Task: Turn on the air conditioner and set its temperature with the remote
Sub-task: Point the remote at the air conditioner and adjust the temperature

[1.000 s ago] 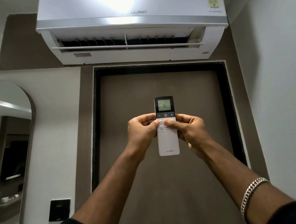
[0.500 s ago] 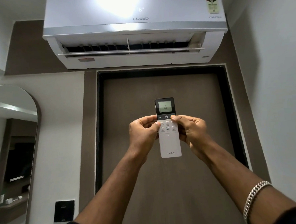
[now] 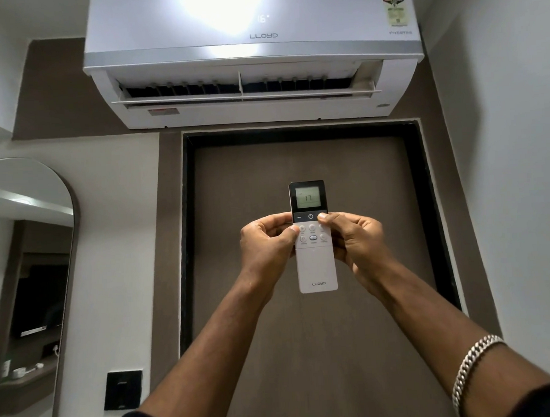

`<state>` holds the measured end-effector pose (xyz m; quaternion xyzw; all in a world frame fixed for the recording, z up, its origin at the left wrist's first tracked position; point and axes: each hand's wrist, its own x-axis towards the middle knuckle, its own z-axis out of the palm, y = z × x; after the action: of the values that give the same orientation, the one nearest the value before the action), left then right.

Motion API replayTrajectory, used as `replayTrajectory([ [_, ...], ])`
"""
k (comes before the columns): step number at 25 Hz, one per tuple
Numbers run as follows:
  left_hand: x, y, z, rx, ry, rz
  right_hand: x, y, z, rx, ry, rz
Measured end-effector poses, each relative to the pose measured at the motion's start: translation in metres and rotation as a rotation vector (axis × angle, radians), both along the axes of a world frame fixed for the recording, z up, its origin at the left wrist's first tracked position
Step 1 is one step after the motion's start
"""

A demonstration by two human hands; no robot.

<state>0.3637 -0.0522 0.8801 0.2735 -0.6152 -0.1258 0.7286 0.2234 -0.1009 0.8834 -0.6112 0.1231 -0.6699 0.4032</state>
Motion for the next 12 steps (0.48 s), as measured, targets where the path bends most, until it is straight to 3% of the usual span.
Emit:
replayTrajectory([
  [12, 0.0009, 0.0008, 0.0013, -0.011, -0.016, 0.006, 0.0012, 0.0018, -0.0015, 0.018, -0.001, 0.018],
])
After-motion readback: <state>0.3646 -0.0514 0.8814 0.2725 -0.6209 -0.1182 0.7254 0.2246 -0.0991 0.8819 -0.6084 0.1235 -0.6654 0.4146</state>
